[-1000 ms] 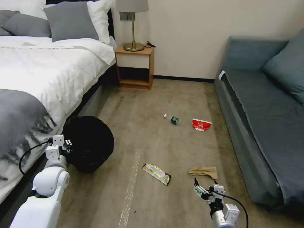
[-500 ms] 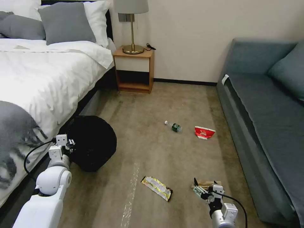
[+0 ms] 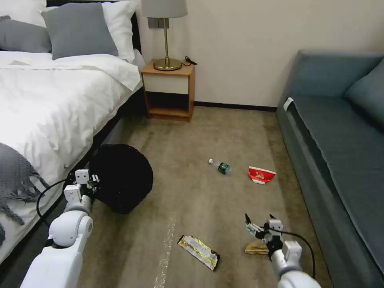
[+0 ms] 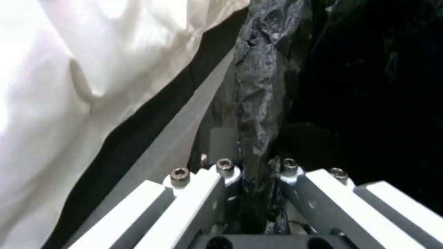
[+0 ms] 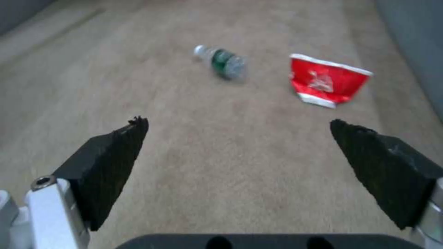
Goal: Pick up the trash bin, then pick up the garbage on the floor and place it into the trash bin.
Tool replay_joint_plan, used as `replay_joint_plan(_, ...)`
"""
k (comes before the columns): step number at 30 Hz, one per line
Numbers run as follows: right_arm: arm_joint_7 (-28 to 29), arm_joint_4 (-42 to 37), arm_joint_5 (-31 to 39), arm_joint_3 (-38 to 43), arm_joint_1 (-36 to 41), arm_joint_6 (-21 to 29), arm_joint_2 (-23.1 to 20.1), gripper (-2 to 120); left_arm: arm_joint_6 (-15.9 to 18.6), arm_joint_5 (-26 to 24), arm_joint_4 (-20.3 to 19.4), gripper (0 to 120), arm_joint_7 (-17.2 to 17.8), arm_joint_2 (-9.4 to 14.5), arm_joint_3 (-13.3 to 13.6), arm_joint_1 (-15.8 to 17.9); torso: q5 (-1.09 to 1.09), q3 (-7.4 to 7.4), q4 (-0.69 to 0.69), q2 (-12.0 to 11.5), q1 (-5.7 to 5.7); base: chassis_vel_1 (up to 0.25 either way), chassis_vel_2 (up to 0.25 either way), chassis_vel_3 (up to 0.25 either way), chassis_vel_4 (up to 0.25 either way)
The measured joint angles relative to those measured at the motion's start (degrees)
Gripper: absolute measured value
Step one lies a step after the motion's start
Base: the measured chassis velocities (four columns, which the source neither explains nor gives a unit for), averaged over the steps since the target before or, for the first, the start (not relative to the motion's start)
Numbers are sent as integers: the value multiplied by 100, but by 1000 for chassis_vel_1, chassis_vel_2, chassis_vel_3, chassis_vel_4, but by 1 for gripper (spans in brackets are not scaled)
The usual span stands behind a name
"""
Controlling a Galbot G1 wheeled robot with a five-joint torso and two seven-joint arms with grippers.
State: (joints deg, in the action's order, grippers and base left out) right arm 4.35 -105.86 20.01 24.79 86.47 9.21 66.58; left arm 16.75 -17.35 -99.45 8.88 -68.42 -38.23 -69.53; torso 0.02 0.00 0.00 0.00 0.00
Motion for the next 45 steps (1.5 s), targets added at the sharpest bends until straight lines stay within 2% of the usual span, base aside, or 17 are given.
replay_joint_plan(1, 0, 0, 0, 0, 0, 0, 0, 100, 0, 0, 0, 1, 0, 0, 0, 0, 0, 0, 0, 0, 0, 0, 0, 0, 0)
replay_joint_plan(4, -203, 167, 211, -351, -376, 181, -684, 100, -52, 38, 12, 1, -114, -63, -127, -52, -1, 0, 0, 0, 0, 0, 0, 0, 0)
replay_joint_plan(8, -415, 270, 314, -656, -609, 349, -998, 100, -55, 8, -26, 1, -204, -63, -213, -106, -2, 0, 0, 0, 0, 0, 0, 0, 0)
replay_joint_plan(10, -699, 340, 386, -940, -771, 588, -1170, 100, -57, -43, -35, 1, -312, -13, -252, -104, 0, 0, 2, 0, 0, 0, 0, 0, 0)
replay_joint_plan(18, -1311, 412, 455, -1353, -934, 987, -1310, 100, -71, -128, 103, 1, -431, 17, -10, 44, -1, 0, -2, 0, 0, 0, 0, 0, 0)
replay_joint_plan(23, -1634, 768, 255, -1732, -1144, 1047, -1379, 100, -86, -27, 136, 1, -434, -131, 137, 41, -1, 0, -1, 0, 0, 0, 0, 0, 0)
replay_joint_plan(35, -1861, 1730, -344, -2357, -1574, 917, -1123, 100, -100, 230, 50, 1, -460, -331, 335, 21, -1, 0, 0, 0, 0, 0, 0, 0, 0)
replay_joint_plan(45, -1911, 1714, -515, -2711, -1537, 899, -1098, 100, -83, 301, 56, 1, -452, -405, 397, 66, -1, 0, -1, 0, 0, 0, 0, 0, 0)
